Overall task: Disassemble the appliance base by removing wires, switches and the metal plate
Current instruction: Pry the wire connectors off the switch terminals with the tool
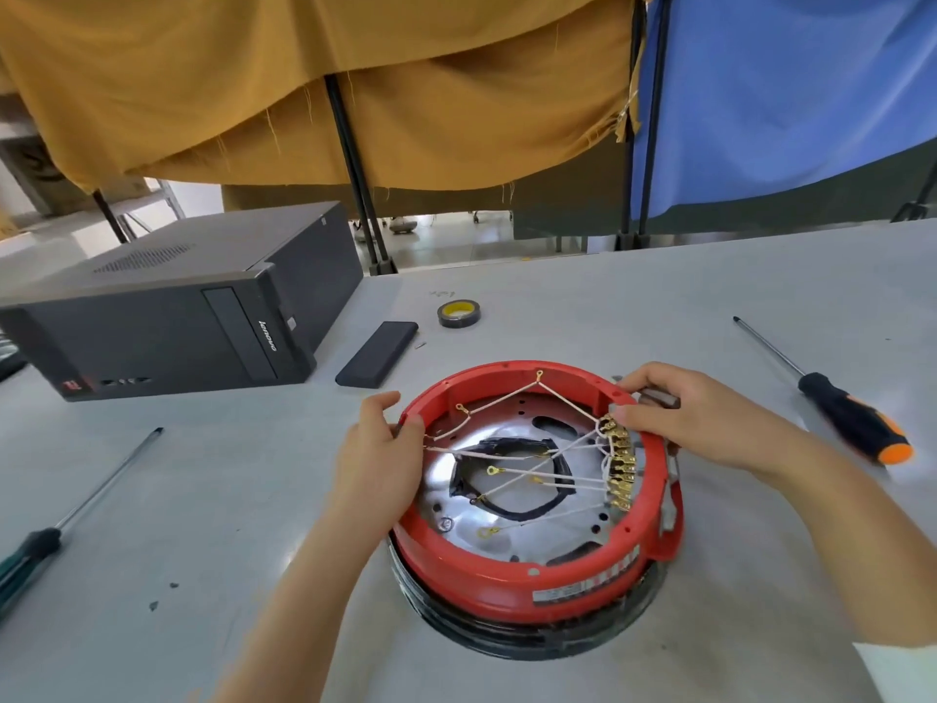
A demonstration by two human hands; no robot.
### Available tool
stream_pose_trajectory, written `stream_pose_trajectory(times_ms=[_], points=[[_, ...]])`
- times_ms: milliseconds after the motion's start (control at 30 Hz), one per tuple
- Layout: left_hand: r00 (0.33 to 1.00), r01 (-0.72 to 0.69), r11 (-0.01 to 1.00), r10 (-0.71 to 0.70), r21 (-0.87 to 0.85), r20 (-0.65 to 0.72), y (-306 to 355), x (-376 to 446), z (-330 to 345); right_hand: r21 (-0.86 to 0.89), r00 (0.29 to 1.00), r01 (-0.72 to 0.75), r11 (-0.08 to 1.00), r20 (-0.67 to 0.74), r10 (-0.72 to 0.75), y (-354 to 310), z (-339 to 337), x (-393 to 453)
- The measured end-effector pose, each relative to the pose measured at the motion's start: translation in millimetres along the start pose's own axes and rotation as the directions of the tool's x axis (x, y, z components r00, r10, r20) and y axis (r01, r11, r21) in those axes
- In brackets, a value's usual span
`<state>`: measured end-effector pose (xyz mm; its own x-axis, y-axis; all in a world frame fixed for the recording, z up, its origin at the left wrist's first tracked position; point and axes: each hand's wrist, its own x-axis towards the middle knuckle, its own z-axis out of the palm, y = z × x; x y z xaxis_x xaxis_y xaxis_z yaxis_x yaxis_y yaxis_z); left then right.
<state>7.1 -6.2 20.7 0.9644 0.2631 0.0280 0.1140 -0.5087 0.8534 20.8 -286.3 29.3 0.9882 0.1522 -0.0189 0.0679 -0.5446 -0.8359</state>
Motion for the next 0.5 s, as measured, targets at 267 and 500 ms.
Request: stream_pose_trajectory(times_ms=[267, 500], points=[[0.829, -0.446, 0.835, 0.25, 0.322, 0.501, 45, 41, 5, -0.025, 0.994, 0.094, 0.995, -0.057, -0.096, 4, 4, 7], [0.847, -0.485, 0.807, 0.339, 0.336, 0.409, 44, 52, 23, 0.038, 0.979, 0.178, 0.983, -0.113, -0.173, 3, 6, 7]])
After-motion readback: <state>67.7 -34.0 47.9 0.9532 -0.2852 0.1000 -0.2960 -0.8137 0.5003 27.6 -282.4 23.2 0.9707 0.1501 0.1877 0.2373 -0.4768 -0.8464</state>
